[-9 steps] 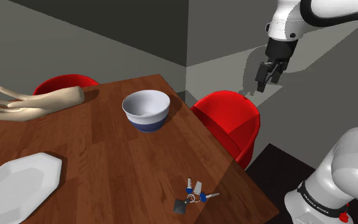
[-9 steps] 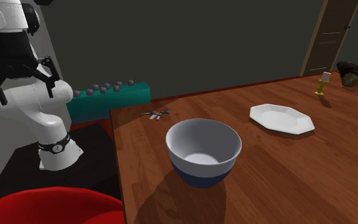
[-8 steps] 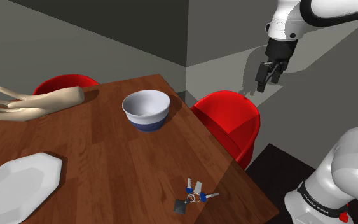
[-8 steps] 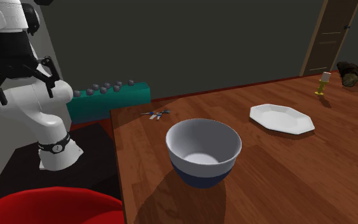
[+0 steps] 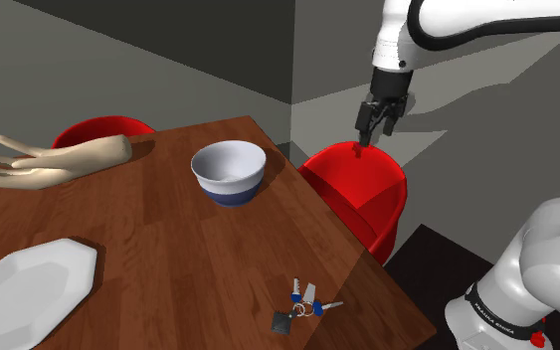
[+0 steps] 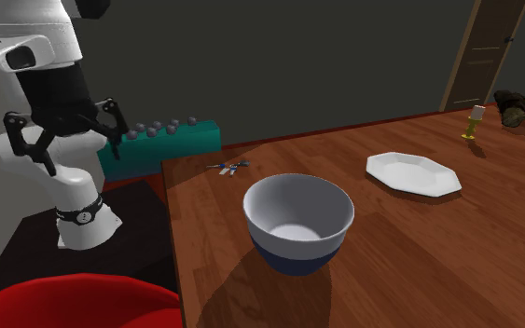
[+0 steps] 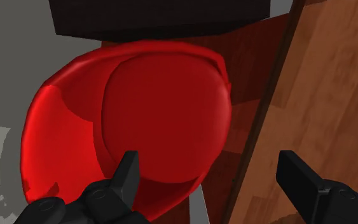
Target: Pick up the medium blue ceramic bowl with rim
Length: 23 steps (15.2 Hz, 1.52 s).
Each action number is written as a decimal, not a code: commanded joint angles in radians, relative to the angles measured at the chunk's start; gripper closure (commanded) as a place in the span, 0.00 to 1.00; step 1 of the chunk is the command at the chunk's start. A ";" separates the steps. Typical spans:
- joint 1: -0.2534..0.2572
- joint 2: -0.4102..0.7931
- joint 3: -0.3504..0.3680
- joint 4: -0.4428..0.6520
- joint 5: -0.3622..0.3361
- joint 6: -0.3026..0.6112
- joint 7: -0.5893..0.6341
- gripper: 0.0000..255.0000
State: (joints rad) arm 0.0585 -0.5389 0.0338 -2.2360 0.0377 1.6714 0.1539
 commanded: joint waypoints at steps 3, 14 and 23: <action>0.019 0.138 0.019 0.083 0.044 0.061 0.025 0.00; 0.063 0.522 0.063 0.402 0.133 0.147 0.077 0.00; 0.096 0.837 0.093 0.763 0.170 0.125 0.122 0.00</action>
State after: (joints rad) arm 0.1512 0.2704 0.1243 -1.5033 0.2055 1.7966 0.2718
